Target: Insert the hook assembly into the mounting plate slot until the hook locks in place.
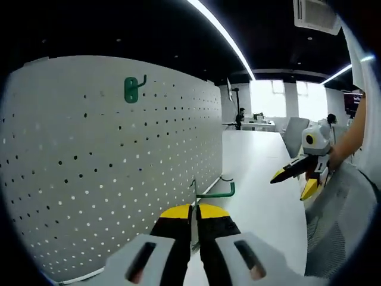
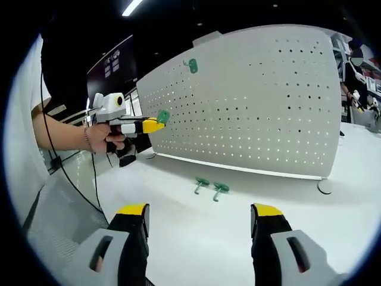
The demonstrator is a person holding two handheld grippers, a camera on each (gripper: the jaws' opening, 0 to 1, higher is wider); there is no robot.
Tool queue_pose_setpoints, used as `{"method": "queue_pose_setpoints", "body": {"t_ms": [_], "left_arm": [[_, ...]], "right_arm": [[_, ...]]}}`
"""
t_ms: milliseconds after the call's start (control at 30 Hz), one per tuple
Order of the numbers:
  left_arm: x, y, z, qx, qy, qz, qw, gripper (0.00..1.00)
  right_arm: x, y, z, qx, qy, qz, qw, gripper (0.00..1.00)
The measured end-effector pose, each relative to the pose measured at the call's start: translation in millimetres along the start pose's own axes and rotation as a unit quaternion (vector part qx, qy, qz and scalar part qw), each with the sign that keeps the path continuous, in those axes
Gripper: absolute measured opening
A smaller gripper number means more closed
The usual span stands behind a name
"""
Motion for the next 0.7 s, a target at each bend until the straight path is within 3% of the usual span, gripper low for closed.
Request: {"method": "queue_pose_setpoints", "body": {"t_ms": [400, 700], "left_arm": [[-17.1, 12.4, -7.4, -0.025, 0.017, -0.046, 0.9985, 0.03], [-26.9, 21.8, -9.9, -0.033, 0.018, -0.063, 0.9973, 0.03]], "right_arm": [[0.2, 0.5, -1.3, 0.001, -0.001, -0.002, 1.0000, 0.67], [-0.5, 0.6, -0.5, 0.000, -0.001, -0.002, 1.0000, 0.67]]}}
Point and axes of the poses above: the point that each gripper's makers call its tool centre point, and the gripper's own axes: y roughly backward along the fingers, z roughly to its left, x roughly out of its underside, the point moved 8 cm from there along y, roughly backward along the fingers, and after that the axes turned 1 degree about y, right-handed, at the moved point
